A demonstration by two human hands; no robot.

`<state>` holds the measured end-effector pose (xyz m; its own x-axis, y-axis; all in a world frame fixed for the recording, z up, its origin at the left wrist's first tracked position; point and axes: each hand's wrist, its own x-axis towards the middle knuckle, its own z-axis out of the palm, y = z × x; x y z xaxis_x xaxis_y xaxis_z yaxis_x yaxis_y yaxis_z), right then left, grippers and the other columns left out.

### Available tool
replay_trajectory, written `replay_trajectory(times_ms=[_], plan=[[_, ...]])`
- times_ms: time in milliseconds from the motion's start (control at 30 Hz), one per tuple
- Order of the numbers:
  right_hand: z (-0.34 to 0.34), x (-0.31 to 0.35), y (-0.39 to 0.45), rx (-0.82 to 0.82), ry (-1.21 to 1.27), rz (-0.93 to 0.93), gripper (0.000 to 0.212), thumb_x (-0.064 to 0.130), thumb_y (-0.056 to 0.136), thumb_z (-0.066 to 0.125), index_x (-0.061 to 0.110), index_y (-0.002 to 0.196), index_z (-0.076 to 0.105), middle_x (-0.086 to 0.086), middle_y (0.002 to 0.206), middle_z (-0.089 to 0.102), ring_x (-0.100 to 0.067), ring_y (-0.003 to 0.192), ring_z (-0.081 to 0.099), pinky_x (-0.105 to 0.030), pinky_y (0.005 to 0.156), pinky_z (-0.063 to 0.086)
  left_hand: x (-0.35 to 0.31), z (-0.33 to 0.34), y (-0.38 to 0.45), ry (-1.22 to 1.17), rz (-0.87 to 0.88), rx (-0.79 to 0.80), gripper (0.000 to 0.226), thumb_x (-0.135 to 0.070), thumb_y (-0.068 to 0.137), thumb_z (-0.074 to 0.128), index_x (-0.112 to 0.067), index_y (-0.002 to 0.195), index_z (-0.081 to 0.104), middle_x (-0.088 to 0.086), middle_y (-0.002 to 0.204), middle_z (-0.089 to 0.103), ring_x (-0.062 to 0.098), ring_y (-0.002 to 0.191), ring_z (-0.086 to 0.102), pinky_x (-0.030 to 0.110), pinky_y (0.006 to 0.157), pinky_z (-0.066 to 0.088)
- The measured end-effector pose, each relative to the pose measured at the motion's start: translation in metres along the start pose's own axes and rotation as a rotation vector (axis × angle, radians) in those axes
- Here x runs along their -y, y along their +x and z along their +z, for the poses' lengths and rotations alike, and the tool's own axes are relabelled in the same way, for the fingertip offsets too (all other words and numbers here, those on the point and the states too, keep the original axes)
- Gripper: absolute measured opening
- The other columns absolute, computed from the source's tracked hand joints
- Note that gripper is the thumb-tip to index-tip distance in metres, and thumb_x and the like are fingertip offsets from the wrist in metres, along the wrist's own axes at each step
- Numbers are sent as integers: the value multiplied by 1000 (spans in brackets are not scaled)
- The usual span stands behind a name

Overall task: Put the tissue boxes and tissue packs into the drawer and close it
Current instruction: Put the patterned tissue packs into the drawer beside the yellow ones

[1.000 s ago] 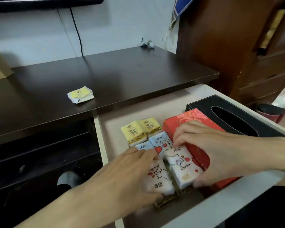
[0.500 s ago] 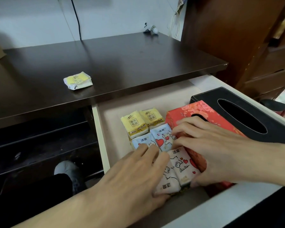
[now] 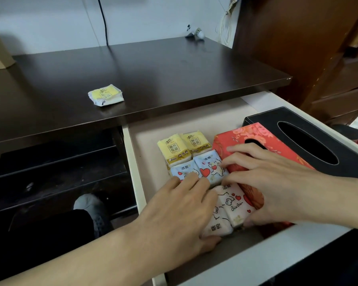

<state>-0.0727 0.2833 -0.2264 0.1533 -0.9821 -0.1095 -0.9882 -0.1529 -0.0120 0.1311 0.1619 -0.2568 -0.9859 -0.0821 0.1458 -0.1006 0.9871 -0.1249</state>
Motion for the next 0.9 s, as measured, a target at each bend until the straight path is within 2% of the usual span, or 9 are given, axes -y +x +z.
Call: replay_trajectory(times_ms=[67, 167, 267, 333, 500, 600, 667, 800, 900], plan=[[5, -4, 3, -20, 10, 53, 71, 67, 75, 65, 24, 131, 71, -3, 141, 61, -28, 131, 55, -44, 108, 46, -1, 1, 0, 20, 12, 9, 52, -63, 74, 60, -14, 91, 59, 3, 94, 57, 24, 88, 51, 39, 71, 44], [0, 3, 4, -90, 193, 90, 57, 65, 84, 62, 34, 132, 68, 16, 139, 57, -12, 131, 52, -29, 108, 40, 0, 1, -2, -10, 2, 0, 56, -68, 77, 52, -15, 93, 60, 2, 98, 56, 23, 93, 50, 40, 75, 47], [0, -1, 14, -205, 241, 99, 35, 52, 89, 65, 37, 121, 70, 15, 126, 63, -4, 119, 54, -34, 104, 46, 7, -7, -4, -70, -30, -47, 57, -69, 83, 42, -17, 93, 65, -1, 97, 56, 21, 91, 52, 39, 75, 46], [-8, -4, 26, -256, 380, 173, 31, 59, 89, 59, 44, 115, 68, 24, 119, 64, 0, 115, 58, -36, 99, 49, 21, -20, -4, -96, -81, -93, 52, -65, 87, 41, -21, 92, 67, -4, 91, 58, 19, 85, 54, 36, 71, 47], [-38, -5, 93, -437, 753, 204, 11, 31, 93, 71, 36, 101, 78, 18, 101, 77, 0, 98, 71, -20, 83, 54, 89, -53, -14, -104, -356, -251, 33, -55, 91, 42, -30, 87, 63, -13, 84, 58, 12, 81, 57, 34, 62, 47], [-60, -1, 162, -497, 799, 190, 11, 24, 91, 71, 29, 97, 79, 10, 97, 79, -5, 96, 72, -23, 88, 53, 127, -53, -26, -121, -575, -261, 26, -53, 89, 47, -33, 85, 62, -15, 83, 59, 12, 82, 59, 36, 67, 48], [-74, 6, 212, -479, 786, 181, 17, 17, 93, 69, 24, 105, 79, 8, 107, 78, -9, 101, 70, -27, 92, 51, 140, -47, -31, -137, -646, -253, 23, -52, 89, 48, -34, 85, 63, -17, 81, 59, 12, 80, 60, 36, 68, 48], [-87, 25, 286, -325, 488, 110, 34, 18, 92, 71, 20, 126, 72, -1, 132, 64, -18, 117, 60, -28, 97, 46, 138, -34, -38, -181, -664, -197, 20, -49, 88, 49, -36, 87, 64, -18, 86, 59, 10, 81, 60, 34, 65, 48], [-80, 26, 299, -305, 310, 103, 19, 30, 92, 72, 23, 109, 75, 1, 123, 64, -25, 118, 60, -40, 96, 48, 131, -25, -39, -198, -626, -171, 21, -48, 89, 47, -37, 91, 64, -18, 93, 59, 6, 85, 59, 33, 65, 50]])
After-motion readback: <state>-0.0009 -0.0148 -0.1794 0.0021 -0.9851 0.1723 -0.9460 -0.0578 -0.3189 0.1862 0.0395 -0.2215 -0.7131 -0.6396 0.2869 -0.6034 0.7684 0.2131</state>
